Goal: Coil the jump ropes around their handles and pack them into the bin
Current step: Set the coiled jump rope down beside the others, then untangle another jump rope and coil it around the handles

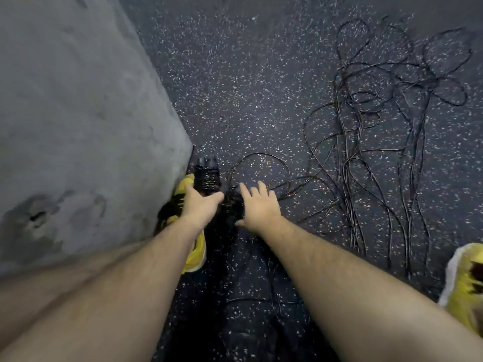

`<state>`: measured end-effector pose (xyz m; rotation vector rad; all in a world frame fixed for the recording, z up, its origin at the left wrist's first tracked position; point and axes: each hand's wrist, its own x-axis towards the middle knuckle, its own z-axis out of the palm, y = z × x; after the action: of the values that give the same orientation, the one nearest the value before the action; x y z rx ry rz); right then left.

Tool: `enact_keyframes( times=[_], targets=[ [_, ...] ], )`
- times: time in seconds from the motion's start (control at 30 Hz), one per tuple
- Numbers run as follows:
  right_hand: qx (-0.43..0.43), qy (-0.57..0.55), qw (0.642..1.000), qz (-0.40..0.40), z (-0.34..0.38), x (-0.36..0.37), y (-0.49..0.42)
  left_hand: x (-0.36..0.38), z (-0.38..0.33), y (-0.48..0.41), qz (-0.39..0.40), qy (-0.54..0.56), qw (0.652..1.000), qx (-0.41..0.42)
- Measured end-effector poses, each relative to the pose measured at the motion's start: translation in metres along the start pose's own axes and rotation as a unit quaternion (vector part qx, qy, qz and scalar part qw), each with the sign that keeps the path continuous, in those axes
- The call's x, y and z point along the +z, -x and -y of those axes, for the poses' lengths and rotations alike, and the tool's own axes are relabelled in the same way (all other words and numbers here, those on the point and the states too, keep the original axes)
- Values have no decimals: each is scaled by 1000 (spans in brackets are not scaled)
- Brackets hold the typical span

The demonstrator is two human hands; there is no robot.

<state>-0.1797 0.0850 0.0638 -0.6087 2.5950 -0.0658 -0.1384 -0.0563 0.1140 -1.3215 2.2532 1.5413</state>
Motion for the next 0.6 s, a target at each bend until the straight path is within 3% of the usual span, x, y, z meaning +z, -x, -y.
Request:
enact_keyframes(
  times=[0.1, 0.17, 0.23, 0.3, 0.37, 0.43, 0.47, 0.6],
  targets=[
    [9, 26, 999, -37, -1, 5, -12, 5, 16, -10, 7, -18, 1000, -9],
    [42, -52, 996, -60, -11, 6, -12, 9, 20, -12, 13, -19, 1000, -3],
    [117, -195, 969, -94, -22, 2, -4, 14, 23, -10, 17, -20, 1000, 3],
    [238, -349, 891, -165, -33, -10, 6, 20, 24, -5, 21, -27, 999, 11],
    [370, -466, 768, -237, -49, -26, 17, 26, 24, 1, 23, -34, 999, 26],
    [450, -527, 656, -298, -72, -38, 28, 34, 22, 8, 25, -44, 998, 49],
    [462, -529, 638, -316, -83, -41, 34, 39, 20, 11, 31, -49, 996, 62],
    [468, -504, 653, -318, -116, -44, 55, 62, 12, 22, 83, -79, 989, 95]
  ],
)
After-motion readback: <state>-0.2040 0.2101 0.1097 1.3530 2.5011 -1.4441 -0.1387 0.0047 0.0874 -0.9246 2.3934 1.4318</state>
